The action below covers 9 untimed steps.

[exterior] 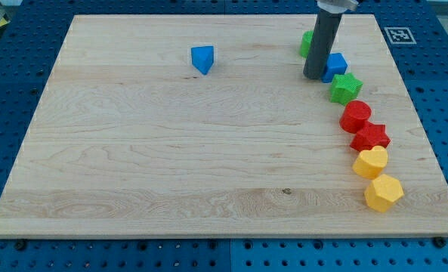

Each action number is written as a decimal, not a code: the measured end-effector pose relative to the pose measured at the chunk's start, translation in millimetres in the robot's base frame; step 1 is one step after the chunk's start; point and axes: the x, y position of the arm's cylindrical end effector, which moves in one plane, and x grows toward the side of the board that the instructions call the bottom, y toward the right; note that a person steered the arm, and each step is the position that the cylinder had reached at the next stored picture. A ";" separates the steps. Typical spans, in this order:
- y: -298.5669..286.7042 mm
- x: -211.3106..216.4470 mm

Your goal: Move the blue triangle closer to green circle

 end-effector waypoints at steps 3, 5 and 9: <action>-46.5 27.2; -196.9 38.4; -196.5 -56.2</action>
